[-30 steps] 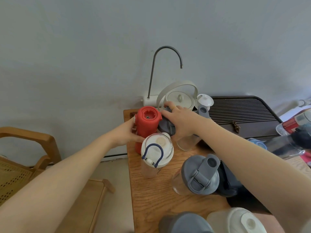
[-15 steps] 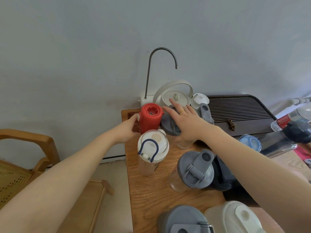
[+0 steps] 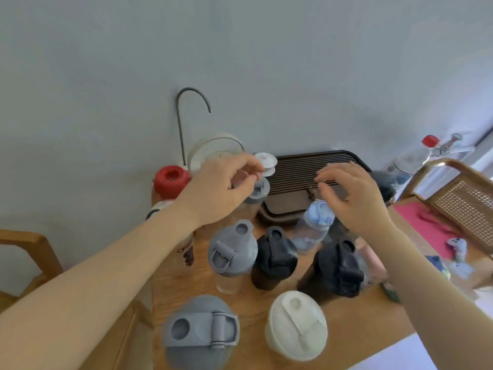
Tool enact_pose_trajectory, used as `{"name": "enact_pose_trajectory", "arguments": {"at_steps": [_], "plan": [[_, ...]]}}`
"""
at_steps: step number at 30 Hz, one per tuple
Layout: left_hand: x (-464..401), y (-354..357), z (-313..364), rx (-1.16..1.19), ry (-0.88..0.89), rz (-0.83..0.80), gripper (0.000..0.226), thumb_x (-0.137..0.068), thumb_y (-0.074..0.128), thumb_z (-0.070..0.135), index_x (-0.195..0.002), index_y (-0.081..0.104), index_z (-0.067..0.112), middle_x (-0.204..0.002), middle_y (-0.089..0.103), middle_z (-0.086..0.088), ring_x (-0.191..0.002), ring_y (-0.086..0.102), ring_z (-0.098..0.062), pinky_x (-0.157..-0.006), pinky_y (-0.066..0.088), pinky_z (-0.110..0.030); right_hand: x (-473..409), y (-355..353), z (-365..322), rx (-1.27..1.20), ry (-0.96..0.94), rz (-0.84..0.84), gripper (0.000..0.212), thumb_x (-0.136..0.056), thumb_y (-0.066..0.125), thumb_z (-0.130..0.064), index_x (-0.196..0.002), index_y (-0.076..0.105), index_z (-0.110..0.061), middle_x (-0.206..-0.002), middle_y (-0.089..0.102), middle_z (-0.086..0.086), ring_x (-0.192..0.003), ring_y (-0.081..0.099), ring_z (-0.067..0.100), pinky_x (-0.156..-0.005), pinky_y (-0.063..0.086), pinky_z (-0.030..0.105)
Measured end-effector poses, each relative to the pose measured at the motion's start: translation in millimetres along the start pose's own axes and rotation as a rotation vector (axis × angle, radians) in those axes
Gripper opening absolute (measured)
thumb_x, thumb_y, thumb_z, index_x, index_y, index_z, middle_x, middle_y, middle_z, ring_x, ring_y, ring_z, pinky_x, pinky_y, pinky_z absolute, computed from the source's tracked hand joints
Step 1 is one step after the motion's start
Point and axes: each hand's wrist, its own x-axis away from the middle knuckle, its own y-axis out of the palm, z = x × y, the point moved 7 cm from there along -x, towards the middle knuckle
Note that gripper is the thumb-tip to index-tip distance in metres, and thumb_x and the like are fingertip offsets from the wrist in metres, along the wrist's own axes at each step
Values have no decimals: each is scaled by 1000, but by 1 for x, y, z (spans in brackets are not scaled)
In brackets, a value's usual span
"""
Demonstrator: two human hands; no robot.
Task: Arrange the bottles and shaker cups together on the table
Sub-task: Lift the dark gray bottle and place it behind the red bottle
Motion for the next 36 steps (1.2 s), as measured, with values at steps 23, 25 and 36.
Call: {"name": "enact_pose_trajectory", "arguments": {"at_steps": [23,25,36], "plan": [[-30,162,72,-10,-366,68,53,-84,63,25,-131,37,27,-110,54,11,-92,58,-3,-80,45,-14,7,-76,149,-367,224,160,66,-67,76,-42,-120,43,-23,-107,55,-10,-106,56,22,-94,46,49],[-45,168,86,12,-334,79,67,-79,68,31,-135,32,27,-119,48,12,-102,51,-2,-85,42,-17,-16,-113,121,-467,126,191,63,-67,77,-39,-119,44,-24,-107,56,-10,-103,57,18,-87,51,39],[-39,89,137,21,-270,480,72,-62,80,37,-115,31,34,-96,57,17,-80,63,-1,-69,53,-21,-76,-157,-22,-941,-88,25,42,-67,76,-33,-103,58,-19,-93,68,-1,-86,67,17,-78,57,44]]}}
